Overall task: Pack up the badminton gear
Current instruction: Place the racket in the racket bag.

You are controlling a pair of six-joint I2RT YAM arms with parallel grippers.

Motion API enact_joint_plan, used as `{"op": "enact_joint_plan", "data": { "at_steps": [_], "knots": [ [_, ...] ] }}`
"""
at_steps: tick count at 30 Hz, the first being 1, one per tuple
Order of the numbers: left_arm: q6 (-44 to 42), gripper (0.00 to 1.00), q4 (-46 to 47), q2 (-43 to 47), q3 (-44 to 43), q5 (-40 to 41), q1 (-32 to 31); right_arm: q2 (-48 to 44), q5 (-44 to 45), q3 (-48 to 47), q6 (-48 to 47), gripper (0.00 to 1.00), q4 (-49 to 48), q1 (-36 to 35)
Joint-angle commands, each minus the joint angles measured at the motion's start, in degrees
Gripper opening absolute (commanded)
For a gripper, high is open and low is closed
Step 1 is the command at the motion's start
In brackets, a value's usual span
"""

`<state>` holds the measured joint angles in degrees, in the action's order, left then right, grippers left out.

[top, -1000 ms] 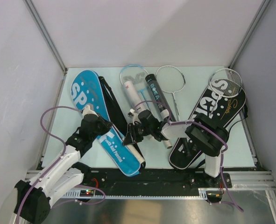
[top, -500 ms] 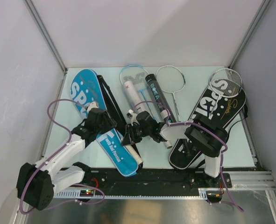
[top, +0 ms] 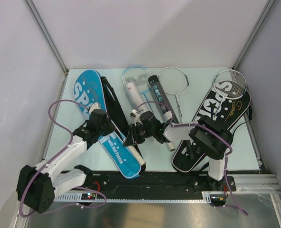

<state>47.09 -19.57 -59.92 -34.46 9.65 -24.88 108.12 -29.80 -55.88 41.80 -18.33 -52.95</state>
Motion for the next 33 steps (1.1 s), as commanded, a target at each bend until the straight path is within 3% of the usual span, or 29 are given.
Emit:
{"op": "enact_joint_plan", "data": {
  "at_steps": [1,15,22,28,33],
  "knots": [
    [-3.2,0.0,-0.1,5.2,0.0,-3.6,-0.3,-3.1,3.0,-2.4,1.2,0.26,-3.3,2.2],
    [-15.6,0.0,-8.4,8.0,-2.7,-4.4,0.6,-2.6,1.0,-2.4,2.2,0.29,-4.8,3.9],
    [-18.6,0.0,-9.5,11.8,-3.1,-7.5,1.6,0.1,0.2,-2.5,4.7,0.21,-8.6,3.8],
    [-20.8,0.0,-11.4,13.1,-2.7,-5.9,4.3,-1.1,-2.0,-2.4,4.5,0.39,-9.0,3.9],
    [-20.6,0.0,-10.7,11.6,-2.2,-6.0,4.5,-1.2,-3.9,-2.4,5.8,0.32,-10.3,3.9]
  ]
}}
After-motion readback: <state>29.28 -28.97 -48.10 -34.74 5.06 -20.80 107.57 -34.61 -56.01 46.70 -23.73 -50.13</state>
